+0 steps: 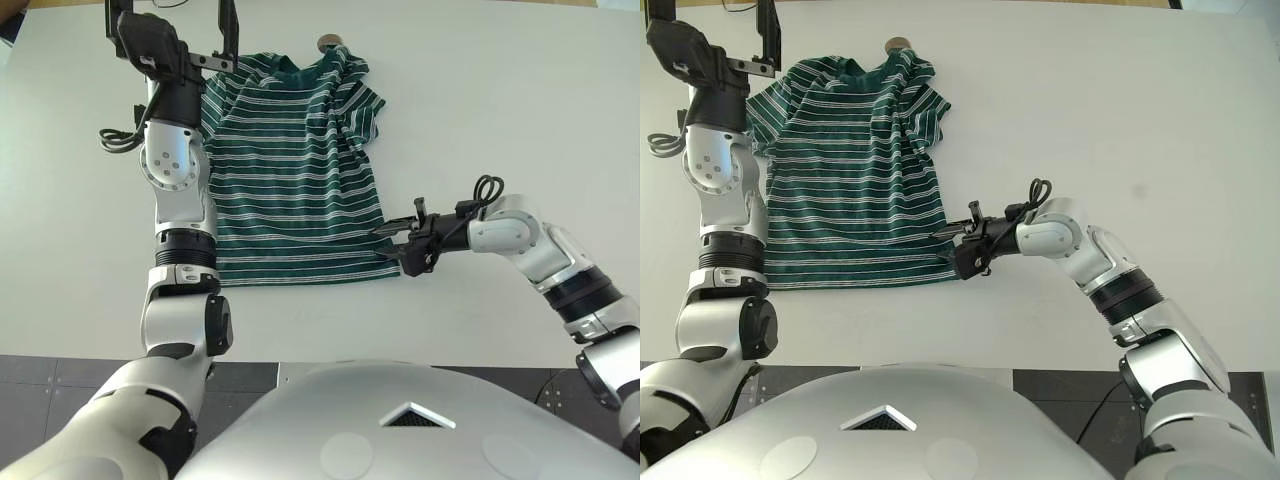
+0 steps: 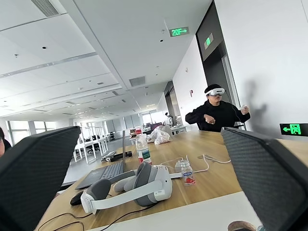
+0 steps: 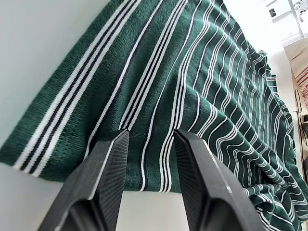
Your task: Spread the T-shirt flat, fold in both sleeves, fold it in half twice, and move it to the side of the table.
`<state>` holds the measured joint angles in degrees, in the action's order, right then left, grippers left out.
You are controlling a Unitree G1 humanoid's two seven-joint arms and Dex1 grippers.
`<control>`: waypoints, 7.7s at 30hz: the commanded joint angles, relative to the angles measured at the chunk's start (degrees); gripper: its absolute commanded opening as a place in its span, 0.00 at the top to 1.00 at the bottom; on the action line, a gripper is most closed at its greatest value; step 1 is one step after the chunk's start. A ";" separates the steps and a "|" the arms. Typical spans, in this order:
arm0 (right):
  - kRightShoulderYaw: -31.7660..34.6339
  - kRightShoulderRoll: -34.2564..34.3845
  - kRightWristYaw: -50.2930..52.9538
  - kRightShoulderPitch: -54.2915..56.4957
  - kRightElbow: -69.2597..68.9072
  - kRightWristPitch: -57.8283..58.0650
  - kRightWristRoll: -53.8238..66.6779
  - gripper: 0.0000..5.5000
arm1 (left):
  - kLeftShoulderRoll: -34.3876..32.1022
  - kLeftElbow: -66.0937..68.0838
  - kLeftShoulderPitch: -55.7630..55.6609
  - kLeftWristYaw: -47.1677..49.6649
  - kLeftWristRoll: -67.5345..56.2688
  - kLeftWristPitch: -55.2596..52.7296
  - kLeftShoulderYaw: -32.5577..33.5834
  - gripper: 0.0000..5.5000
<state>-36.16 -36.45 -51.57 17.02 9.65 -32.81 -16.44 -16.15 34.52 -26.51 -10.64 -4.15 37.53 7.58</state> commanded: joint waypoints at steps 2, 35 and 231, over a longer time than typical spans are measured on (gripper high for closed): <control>-1.05 -9.94 -10.43 -7.78 -2.71 6.77 2.51 0.68 | -0.57 0.24 -1.41 -0.56 -0.03 -1.34 0.18 0.00; 24.42 -7.98 -9.61 -12.47 -19.32 34.92 45.27 0.68 | -15.38 -21.82 20.23 -30.17 -15.95 -43.47 0.11 0.00; 40.12 7.57 6.69 17.56 36.09 48.12 25.03 0.97 | 3.10 -26.34 7.67 -28.58 -29.73 -60.53 4.15 0.54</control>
<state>3.66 -27.98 -44.63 34.87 48.46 13.86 8.15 -12.49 7.67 -17.79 -39.42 -33.64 -22.35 11.65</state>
